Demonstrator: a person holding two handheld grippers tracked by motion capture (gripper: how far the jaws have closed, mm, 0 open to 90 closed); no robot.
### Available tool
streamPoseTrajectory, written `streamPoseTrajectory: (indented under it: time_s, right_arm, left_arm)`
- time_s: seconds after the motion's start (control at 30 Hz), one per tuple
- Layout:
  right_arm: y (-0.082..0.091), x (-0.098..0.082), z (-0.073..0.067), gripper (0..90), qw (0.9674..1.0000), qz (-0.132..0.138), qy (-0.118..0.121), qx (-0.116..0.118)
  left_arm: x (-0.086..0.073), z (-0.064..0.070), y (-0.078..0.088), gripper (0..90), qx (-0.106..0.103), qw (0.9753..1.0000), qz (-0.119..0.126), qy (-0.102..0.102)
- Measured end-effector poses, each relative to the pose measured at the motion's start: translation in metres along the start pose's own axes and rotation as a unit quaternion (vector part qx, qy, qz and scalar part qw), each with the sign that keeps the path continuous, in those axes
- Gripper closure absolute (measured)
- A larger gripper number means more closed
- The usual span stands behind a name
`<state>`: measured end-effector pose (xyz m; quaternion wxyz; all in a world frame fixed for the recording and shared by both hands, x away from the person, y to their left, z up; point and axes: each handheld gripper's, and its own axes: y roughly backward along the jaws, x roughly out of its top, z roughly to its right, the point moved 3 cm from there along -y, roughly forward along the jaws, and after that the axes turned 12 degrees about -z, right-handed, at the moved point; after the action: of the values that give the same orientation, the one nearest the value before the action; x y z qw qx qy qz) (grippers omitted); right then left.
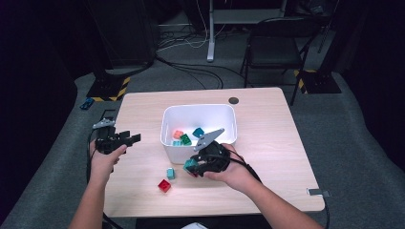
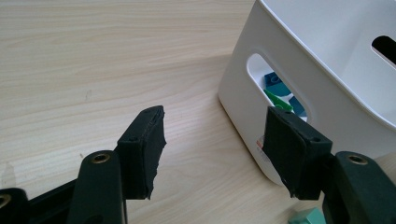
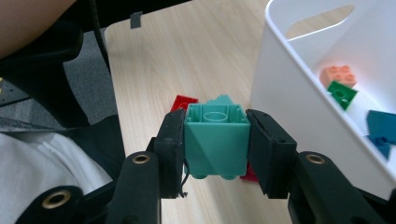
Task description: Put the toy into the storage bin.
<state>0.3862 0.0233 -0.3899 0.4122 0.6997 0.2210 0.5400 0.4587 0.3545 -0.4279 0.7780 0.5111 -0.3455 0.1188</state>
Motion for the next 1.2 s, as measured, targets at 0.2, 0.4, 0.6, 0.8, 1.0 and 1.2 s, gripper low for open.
streamPoseTrajectory:
  time_s: [0.2,0.4,0.6,0.8,1.0,1.2]
  right_arm:
    - [0.013,0.010,0.011,58.5,0.9999,0.007,-0.005,-0.009]
    - [0.025,0.021,0.021,58.5,0.9998,0.010,-0.009,-0.015]
    - [0.032,0.031,0.030,58.5,0.9996,0.009,-0.015,-0.020]
    - [0.037,0.043,0.039,58.5,0.9994,0.008,-0.015,-0.031]
    - [0.038,0.054,0.051,58.5,0.9988,0.007,-0.019,-0.044]
    - [0.035,0.065,0.066,58.5,0.9981,-0.001,-0.024,-0.056]
  left_arm:
    - [0.000,0.000,0.000,38.5,-0.001,1.0000,-0.001,0.001]
    - [0.000,0.000,0.000,38.5,-0.002,1.0000,0.001,0.001]
    - [0.000,0.000,0.000,38.5,-0.003,1.0000,0.000,0.002]
    - [0.000,-0.001,-0.001,38.5,-0.003,1.0000,0.000,0.001]
    - [0.000,-0.001,-0.001,38.5,-0.006,1.0000,-0.001,0.003]
    - [0.000,-0.001,-0.001,38.5,-0.008,1.0000,-0.001,0.004]
